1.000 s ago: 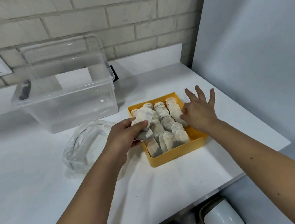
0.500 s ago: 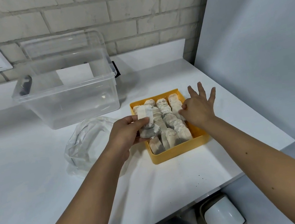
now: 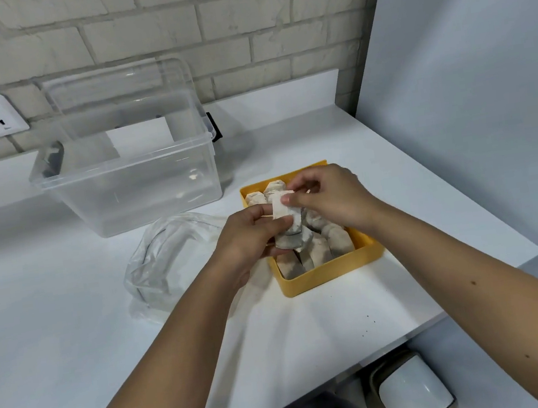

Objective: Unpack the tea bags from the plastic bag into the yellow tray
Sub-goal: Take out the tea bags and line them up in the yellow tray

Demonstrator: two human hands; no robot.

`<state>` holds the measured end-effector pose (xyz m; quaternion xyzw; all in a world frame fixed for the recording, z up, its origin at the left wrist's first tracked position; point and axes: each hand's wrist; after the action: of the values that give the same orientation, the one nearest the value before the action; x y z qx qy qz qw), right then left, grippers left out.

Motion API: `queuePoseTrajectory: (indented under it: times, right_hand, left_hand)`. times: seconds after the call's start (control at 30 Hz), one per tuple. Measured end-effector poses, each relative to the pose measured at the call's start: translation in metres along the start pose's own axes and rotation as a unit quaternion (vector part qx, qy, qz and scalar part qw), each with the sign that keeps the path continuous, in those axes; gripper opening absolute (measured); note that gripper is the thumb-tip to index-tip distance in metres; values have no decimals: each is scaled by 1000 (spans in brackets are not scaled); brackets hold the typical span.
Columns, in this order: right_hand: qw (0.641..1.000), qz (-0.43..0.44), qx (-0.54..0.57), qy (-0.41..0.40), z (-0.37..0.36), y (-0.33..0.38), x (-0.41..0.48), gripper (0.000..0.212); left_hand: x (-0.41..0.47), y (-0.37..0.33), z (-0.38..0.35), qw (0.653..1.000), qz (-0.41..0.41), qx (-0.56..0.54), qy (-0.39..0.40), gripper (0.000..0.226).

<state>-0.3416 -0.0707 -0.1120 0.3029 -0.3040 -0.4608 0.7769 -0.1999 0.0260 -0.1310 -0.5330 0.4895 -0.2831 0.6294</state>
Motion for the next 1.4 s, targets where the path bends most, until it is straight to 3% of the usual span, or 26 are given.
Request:
queuePoseTrajectory:
  times: [0.1,0.2,0.3,0.37,0.43,0.53,0.63,0.8,0.9,1.1,1.4]
  right_hand:
    - [1000,8,12,-26,10,-1,9,8]
    - [997,0,36,-66,38,-3,20,11]
    - [987,12,-132,-93,62,-15,28,7]
    - [959,32,-278,-49,66,-24,26,9]
    - [941,41,-337,12,63,-32,22,8]
    - [932,33,-353,80,57,-41,17,8]
    - [918,46,-383,88,47,-45,16,11]
    - [944,27,-303,128,48,-39,12,6]
    - [915,44,-380,131,52,-38,11,7]
    - [857,125,-494,71,37,-50,16,16]
    - [889,101,-446,-18,23,-60,31,17]
  left_hand:
    - [-1,-5,-2,1000,-4,6,26,30]
    - [2,-8,1,1000,-2,4,0,31]
    - [8,-6,7,999,0,-4,-39,33]
    - [11,-4,10,998,1,-13,-54,33]
    - [12,-2,12,998,1,-21,-58,31]
    - [12,1,14,998,-3,-23,-57,29]
    - [13,3,14,998,-6,-19,-56,30]
    - [12,2,15,998,-17,-13,-55,27]
    - [12,2,15,998,-20,-13,-54,25]
    - [9,2,12,999,-23,2,-48,17]
    - [8,2,10,999,-5,0,-41,12]
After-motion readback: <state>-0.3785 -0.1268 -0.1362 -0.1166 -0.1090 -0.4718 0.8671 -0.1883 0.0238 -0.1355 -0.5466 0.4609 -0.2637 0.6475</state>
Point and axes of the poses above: each hand's wrist, its own x-axis towards the middle knuckle, its own z-axis out of the back of the hand, y = z × x, and after that the axes turned 9 degrees about -y, right-handed
